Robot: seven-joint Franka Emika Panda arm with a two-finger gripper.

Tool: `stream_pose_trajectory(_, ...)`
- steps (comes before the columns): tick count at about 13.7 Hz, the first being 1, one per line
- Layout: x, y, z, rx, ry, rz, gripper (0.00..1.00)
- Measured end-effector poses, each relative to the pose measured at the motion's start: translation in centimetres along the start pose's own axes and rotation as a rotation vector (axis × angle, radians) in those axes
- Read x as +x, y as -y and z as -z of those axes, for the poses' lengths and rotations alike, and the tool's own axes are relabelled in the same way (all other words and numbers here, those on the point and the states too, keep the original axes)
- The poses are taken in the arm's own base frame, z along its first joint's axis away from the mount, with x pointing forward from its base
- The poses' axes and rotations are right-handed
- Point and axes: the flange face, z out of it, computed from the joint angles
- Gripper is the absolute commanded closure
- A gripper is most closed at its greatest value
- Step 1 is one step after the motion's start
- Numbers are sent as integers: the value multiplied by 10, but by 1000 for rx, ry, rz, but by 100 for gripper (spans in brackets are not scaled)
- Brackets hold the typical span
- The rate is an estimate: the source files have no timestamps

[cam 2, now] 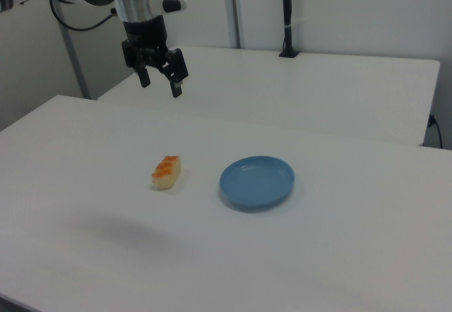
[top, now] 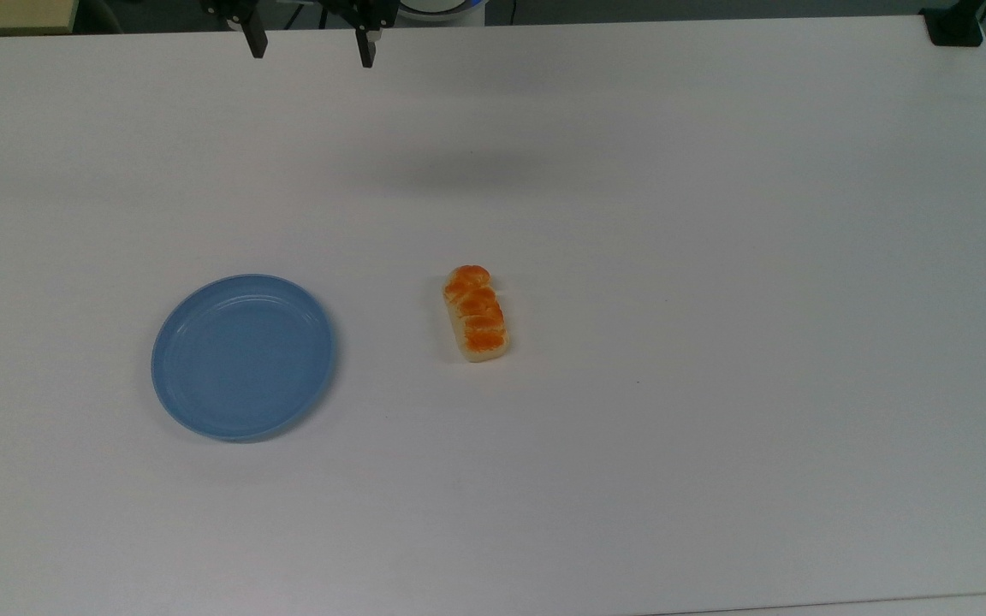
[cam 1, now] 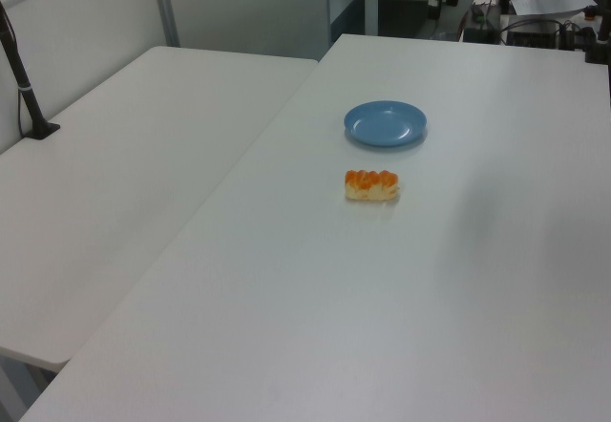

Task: Put the bread on a plate

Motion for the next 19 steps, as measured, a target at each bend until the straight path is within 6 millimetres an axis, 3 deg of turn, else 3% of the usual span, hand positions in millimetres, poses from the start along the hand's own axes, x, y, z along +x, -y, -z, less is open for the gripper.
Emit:
stream_pose_trajectory(9, -2, -14, -10, -3, 32, 81, 0)
stream_pose_trajectory(14, -3, -17, -15, -13, 46, 266, 0)
stream_pose_trajectory(19, -4, -17, -17, -12, 57, 269, 0)
